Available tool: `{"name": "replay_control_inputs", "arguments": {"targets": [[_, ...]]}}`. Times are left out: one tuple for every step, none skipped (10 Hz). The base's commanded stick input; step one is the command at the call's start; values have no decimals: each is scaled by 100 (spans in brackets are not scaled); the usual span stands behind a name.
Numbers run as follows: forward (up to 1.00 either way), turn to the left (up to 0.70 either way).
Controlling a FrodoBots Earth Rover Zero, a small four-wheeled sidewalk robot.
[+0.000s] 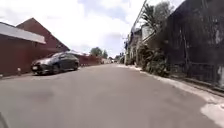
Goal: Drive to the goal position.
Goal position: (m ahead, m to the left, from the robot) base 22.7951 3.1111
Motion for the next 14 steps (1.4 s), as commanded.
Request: {"name": "replay_control_inputs", "arguments": {"targets": [[100,0],[100,0],[100,0],[100,0],[100,0],[100,0],[100,0],[100,0],[100,0],[100,0],[100,0],[100,0],[100,0],[100,0]]}}
